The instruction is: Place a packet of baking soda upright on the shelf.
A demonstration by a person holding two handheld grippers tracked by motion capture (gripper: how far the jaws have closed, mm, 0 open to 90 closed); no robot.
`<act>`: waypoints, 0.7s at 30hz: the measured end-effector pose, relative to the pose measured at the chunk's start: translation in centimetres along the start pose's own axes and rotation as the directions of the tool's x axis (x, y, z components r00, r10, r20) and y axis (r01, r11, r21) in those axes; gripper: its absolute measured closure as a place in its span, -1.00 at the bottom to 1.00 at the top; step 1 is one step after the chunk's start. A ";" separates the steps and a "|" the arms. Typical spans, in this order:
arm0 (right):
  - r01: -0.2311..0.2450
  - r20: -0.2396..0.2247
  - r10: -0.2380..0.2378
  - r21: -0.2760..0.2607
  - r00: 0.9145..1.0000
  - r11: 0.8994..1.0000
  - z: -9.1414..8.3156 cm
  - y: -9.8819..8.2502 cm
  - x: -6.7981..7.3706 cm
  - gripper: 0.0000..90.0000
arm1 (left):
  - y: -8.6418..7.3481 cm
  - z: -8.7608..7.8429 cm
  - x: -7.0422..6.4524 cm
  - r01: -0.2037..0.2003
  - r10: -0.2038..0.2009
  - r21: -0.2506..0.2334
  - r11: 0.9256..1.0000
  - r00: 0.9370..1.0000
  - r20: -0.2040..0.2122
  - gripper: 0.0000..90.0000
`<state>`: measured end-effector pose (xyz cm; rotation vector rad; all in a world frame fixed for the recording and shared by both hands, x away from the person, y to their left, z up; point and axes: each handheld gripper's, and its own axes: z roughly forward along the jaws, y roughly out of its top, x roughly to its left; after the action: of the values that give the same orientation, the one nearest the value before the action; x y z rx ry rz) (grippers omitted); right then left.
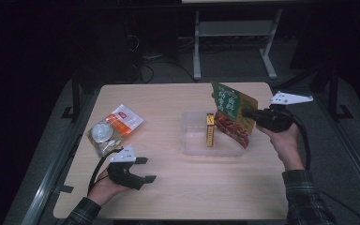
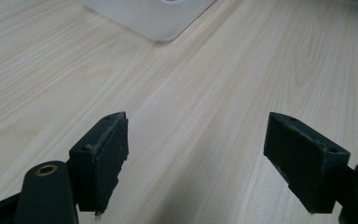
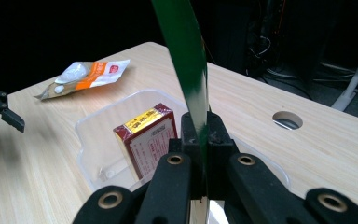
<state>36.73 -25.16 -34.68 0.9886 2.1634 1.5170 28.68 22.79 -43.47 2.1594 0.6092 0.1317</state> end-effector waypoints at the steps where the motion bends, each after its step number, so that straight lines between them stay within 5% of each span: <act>1: -0.002 0.000 0.002 0.002 1.000 1.000 0.0 -0.1 0.0 0.98 | 0.0 0.1 0.0 0.003 -0.003 -0.002 1.000 1.000 0.002 -0.52; 21: -0.023 0.003 0.023 0.065 1.000 0.998 -0.2 -2.4 0.3 0.95 | 0.5 0.9 0.1 -0.016 0.016 0.007 1.000 0.999 0.027 -0.52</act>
<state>35.52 -25.58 -36.74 1.0382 2.2203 1.4637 29.21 21.89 -43.70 2.1705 0.5774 0.1087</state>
